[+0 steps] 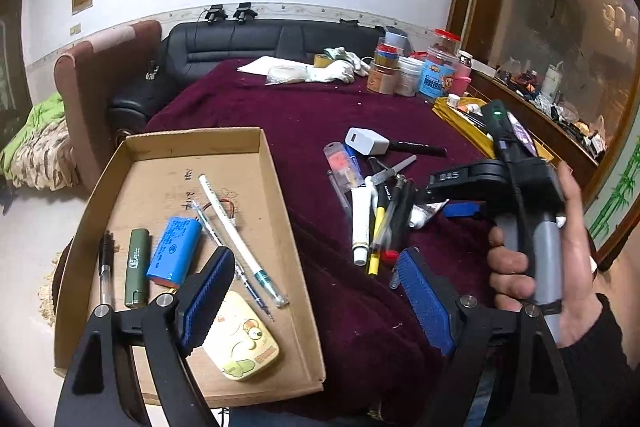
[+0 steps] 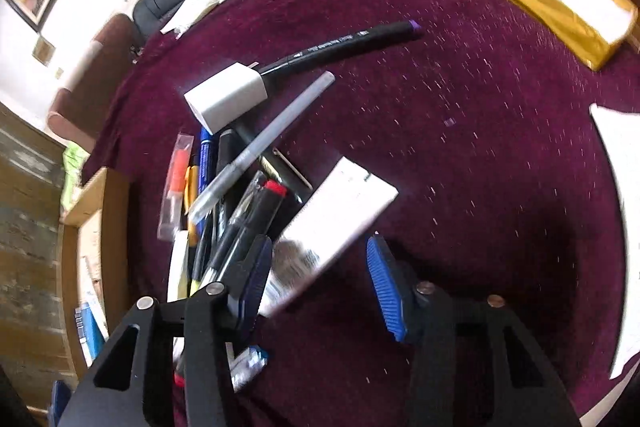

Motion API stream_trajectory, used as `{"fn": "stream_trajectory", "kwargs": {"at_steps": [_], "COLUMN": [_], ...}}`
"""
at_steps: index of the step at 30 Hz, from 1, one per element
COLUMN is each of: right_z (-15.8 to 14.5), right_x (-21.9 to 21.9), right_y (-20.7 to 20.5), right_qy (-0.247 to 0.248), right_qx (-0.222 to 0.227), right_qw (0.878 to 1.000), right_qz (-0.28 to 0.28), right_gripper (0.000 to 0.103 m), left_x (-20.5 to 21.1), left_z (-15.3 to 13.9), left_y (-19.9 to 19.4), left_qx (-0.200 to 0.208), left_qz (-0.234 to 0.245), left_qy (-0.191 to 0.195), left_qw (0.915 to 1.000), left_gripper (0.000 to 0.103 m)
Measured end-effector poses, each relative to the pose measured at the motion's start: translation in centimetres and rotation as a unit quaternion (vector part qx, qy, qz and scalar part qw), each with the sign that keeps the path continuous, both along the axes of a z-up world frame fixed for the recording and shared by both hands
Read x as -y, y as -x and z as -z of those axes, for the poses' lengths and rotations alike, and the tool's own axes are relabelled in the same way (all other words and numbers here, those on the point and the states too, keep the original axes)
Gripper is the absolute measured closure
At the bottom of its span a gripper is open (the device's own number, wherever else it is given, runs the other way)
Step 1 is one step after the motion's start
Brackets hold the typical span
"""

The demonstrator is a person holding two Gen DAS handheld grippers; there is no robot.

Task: Organize rigid objects
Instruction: 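Grasp the white printed tube with the right tool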

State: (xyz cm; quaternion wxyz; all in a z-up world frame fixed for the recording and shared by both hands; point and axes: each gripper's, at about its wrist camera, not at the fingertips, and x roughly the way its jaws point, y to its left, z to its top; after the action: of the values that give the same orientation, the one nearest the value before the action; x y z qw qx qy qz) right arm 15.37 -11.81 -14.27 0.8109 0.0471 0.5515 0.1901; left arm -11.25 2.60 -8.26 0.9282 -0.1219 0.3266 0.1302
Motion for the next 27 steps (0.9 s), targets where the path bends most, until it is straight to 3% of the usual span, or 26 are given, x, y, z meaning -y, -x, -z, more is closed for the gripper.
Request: {"fn": "stream_trajectory", "kwargs": {"at_steps": [6,8,11,20,27], "right_z": [0.2,0.3,0.3,0.5,0.8], "right_x": [-3.5,-3.9,-2.3,5.0,7.8], "right_y": [0.6,1.3,2.4,3.1,3.2], "right_qy": [0.106,0.135,0.126,0.076,-0.014], "right_qx": [0.050,0.078,0.092,0.116,0.129], "right_qw": [0.993,0.988,0.987,0.988,0.989], "right_qz": [-0.006,-0.017,-0.040,-0.067,-0.074], "right_gripper": [0.052,0.063,0.070,0.072,0.071], "left_x": [-0.3,-0.1,0.3,3.3,5.4], "left_z": [0.2,0.2,0.4,1.5,2.4], "left_y": [0.4,0.4,0.0,-3.2,-10.3], "left_qx": [-0.008,-0.010,-0.015,-0.055,-0.105], "left_qz": [-0.001,0.005,0.015,0.076,0.118], "left_qy": [0.006,0.006,0.004,0.040,0.112], "left_qw": [0.9999,0.9999,0.9998,0.9948,0.9811], "left_gripper": [0.016,0.016,0.016,0.016,0.018]}}
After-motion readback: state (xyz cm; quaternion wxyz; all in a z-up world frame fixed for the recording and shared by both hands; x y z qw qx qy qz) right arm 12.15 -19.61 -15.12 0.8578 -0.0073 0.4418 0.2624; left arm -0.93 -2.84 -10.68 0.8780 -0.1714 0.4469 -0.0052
